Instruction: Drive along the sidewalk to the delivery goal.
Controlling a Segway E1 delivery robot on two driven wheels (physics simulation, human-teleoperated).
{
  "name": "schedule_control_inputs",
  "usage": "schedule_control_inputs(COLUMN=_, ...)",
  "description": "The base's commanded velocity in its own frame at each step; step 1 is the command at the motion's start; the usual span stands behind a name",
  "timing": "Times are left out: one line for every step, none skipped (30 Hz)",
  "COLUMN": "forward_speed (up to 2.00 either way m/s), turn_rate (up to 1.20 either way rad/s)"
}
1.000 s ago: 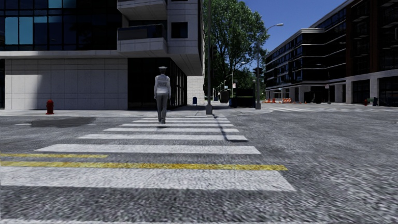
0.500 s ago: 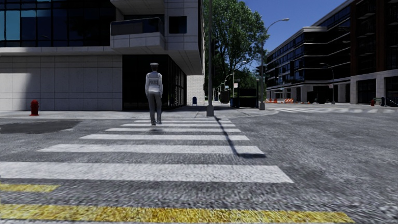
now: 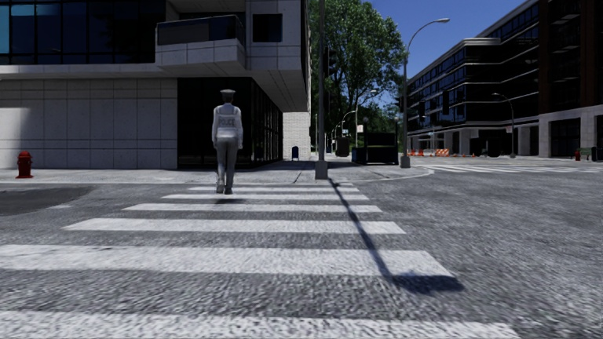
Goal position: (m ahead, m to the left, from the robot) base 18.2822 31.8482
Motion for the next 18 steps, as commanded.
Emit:
schedule_control_inputs(forward_speed=2.0, turn_rate=0.0)
schedule_control_inputs(forward_speed=2.0, turn_rate=0.0)
schedule_control_inputs(forward_speed=2.0, turn_rate=0.0)
schedule_control_inputs(forward_speed=2.0, turn_rate=0.0)
schedule_control_inputs(forward_speed=2.0, turn_rate=0.0)
schedule_control_inputs(forward_speed=2.0, turn_rate=0.0)
schedule_control_inputs(forward_speed=2.0, turn_rate=0.0)
schedule_control_inputs(forward_speed=2.0, turn_rate=0.06)
schedule_control_inputs(forward_speed=2.0, turn_rate=0.19)
schedule_control_inputs(forward_speed=2.0, turn_rate=0.42)
schedule_control_inputs(forward_speed=2.0, turn_rate=0.55)
schedule_control_inputs(forward_speed=2.0, turn_rate=0.55)
schedule_control_inputs(forward_speed=2.0, turn_rate=0.59)
schedule_control_inputs(forward_speed=2.0, turn_rate=0.49)
schedule_control_inputs(forward_speed=2.0, turn_rate=0.19)
schedule_control_inputs(forward_speed=2.0, turn_rate=0.05)
schedule_control_inputs(forward_speed=2.0, turn_rate=0.0)
schedule_control_inputs(forward_speed=2.0, turn_rate=0.0)
